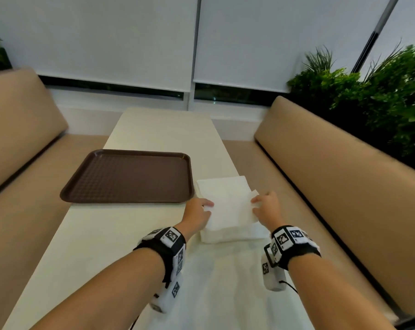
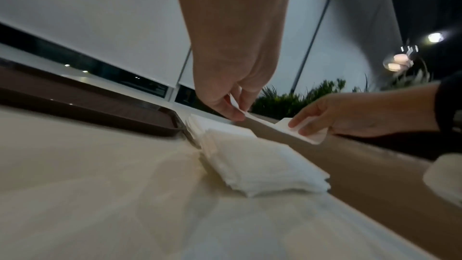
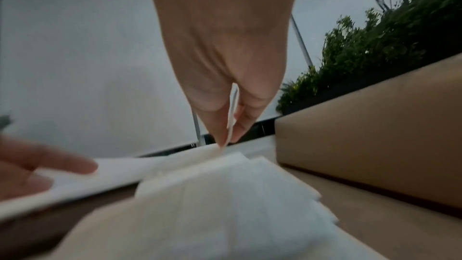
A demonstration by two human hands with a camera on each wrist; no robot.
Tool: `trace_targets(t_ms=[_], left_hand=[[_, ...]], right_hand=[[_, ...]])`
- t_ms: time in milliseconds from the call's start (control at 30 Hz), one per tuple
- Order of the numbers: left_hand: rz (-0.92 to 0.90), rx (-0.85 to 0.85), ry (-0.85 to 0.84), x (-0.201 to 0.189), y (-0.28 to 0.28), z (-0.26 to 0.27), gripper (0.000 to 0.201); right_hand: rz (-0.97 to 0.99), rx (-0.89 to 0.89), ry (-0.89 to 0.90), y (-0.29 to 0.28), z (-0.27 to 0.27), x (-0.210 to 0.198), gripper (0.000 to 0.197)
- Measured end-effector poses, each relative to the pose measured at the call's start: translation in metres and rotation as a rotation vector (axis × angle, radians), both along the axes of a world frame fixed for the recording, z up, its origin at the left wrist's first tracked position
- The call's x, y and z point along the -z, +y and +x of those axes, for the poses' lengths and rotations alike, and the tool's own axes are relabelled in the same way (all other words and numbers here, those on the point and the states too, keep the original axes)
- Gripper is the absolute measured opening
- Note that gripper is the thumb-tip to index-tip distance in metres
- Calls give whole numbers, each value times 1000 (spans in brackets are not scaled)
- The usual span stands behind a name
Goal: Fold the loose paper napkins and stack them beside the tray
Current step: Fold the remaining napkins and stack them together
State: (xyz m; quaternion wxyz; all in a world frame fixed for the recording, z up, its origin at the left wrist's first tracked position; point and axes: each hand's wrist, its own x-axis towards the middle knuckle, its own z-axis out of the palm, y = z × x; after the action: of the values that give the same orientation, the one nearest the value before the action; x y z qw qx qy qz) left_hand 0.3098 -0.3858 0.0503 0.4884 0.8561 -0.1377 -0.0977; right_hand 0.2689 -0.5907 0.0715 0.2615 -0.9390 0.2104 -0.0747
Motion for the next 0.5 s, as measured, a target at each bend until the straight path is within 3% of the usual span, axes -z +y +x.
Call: trace_targets(t_ms=[133,233,267,333,400,500], left_hand=[[177,37,-38,32,-18,7,35],[381,58,-69,44,-24,9,34],[469,63,-64,43,-24,7,34],[568,81,-45,39,-23,2,34],[530,118,-26,28,-18,-3,35],[289,119,-19,0,13,-3,32]], right_hand=[[222,153,-47,-6,-2,33,14],[101,149,60,-4,-5,50,9],[47,112,114,-4,-8,54,14],[-238,53,268,-5,-9,57,33],[-289,50,310,0,-11,45,41],[-257,58,119,17,-17,15,46]])
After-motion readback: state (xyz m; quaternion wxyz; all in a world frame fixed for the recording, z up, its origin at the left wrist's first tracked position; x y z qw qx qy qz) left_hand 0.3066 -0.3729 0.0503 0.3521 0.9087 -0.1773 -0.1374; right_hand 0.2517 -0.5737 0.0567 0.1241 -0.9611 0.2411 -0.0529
